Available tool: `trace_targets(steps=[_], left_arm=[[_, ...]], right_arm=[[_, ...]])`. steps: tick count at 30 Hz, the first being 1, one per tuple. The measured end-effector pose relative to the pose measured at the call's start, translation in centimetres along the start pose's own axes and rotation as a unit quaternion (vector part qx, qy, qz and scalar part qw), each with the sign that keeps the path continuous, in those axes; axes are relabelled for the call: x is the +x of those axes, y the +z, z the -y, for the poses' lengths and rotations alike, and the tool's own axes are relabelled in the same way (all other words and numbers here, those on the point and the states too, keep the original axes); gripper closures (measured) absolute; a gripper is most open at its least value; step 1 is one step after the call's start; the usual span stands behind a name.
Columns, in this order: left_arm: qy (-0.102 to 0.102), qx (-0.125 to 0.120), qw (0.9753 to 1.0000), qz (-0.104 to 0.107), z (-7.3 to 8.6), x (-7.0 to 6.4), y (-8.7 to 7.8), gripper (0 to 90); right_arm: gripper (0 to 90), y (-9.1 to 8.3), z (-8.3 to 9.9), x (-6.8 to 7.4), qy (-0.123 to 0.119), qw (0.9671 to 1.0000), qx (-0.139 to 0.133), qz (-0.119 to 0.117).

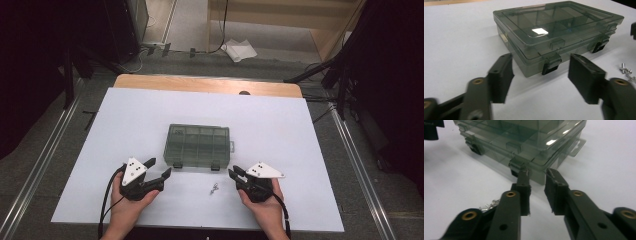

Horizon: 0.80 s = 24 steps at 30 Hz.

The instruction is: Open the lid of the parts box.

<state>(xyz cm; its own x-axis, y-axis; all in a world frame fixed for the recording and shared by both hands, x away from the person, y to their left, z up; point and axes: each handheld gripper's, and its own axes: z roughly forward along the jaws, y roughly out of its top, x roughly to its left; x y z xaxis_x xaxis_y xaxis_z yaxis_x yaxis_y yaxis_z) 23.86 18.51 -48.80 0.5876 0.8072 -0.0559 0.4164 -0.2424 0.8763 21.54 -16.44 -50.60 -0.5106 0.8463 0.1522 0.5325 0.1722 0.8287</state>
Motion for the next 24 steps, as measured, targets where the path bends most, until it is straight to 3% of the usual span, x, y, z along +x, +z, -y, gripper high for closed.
trace_targets(steps=[4,11,16,24], left_arm=[[-0.004,0.000,1.0000,0.005,-0.1,0.4,-0.2,56.8],[-0.027,0.011,0.9992,0.029,-0.2,1.2,-0.1,88.0],[-0.015,0.023,0.9991,0.032,-0.4,1.6,-0.2,89.6],[-0.006,0.041,0.9980,0.048,-0.7,1.8,-0.1,89.7]], right_arm=[[89.6,0.3,0.0,-0.4,0.014,0.9997,0.018,-0.007],[90.0,1.3,-0.9,-0.7,0.016,0.9993,0.032,-0.010],[90.0,1.6,-1.3,-0.7,0.015,0.9990,0.041,-0.009],[90.0,1.4,-2.0,-0.8,0.007,0.9994,0.031,-0.008]])
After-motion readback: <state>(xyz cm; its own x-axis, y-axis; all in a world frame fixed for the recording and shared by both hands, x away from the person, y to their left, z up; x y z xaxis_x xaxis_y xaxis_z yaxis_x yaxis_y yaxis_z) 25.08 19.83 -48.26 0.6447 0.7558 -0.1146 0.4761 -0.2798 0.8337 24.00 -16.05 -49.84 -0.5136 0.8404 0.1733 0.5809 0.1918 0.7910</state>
